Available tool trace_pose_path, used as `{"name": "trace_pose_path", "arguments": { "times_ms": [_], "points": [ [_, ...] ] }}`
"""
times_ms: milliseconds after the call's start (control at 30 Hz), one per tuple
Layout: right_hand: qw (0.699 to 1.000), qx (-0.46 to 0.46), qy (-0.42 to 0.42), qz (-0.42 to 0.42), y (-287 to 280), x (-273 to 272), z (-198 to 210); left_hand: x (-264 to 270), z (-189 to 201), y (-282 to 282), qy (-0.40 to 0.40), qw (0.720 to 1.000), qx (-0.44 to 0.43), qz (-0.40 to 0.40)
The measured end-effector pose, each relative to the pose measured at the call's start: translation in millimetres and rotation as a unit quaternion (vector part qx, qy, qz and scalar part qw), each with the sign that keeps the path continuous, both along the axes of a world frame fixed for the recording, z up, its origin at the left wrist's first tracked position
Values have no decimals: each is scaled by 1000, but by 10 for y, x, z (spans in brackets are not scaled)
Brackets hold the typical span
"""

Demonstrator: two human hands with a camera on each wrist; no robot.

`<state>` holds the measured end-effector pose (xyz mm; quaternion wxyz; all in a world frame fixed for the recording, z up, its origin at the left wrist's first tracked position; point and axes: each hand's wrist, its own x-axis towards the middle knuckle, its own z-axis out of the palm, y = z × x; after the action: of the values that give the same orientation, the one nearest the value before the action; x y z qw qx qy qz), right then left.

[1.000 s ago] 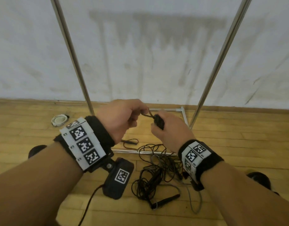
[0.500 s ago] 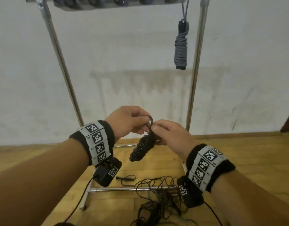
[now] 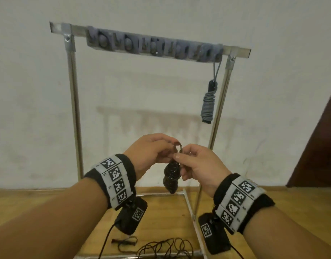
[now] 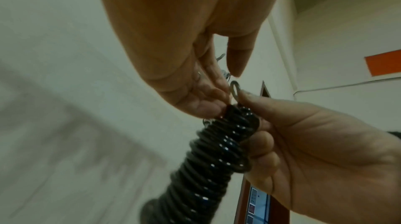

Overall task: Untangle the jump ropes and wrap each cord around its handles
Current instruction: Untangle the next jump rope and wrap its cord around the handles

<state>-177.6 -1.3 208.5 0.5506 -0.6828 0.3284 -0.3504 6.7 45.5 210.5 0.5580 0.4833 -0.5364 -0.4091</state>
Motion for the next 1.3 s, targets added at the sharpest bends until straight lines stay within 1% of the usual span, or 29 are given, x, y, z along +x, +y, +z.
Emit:
{"name": "trace_pose_path", "arguments": {
  "times_ms": [33,67,167,267,367,500,600,700,833,933,1033,1133,1233,1300],
  "points": [
    [1000,2,-4,-5,11,-4,61,23,23,15,2,1000,2,-8],
    [1000,-19,-1,-13,28,69,277,124,191,16,-13,1000,-11,-15],
    [1000,-15,15,4,39,41,427,121,275,1,-73,997,-18,0],
    [999,-31,13,10,-2,70,505,135,394,-77,-108,994,-29,16],
    [998,-54,-7,-9,-131,37,534,72,501,-204,-123,991,-43,33],
    [996,-87,-4,-21,-316,-32,621,-35,597,-364,-156,986,-51,42],
    [994,-109,-13,-16,-461,-36,814,-37,764,-479,-151,985,-61,50],
    [986,-162,0,-31,-645,-23,1033,-46,998,-622,-166,980,-77,76],
    [966,-243,10,-86,-900,-4,1335,-62,1338,-835,-160,975,-109,112],
    [950,-285,-3,-129,-1098,10,1554,-95,1586,-1004,-141,970,-132,146],
    [936,-307,-33,-170,-1292,55,1760,-129,1811,-1181,-124,962,-155,185],
    [922,-326,-47,-202,-1442,143,1933,-170,1970,-1342,-106,953,-175,221],
    [916,-331,-54,-219,-1568,249,2057,-182,2057,-1461,-99,946,-185,245],
    [917,-333,-47,-215,-1630,322,2130,-166,2102,-1523,-91,943,-187,258]
  ]
}}
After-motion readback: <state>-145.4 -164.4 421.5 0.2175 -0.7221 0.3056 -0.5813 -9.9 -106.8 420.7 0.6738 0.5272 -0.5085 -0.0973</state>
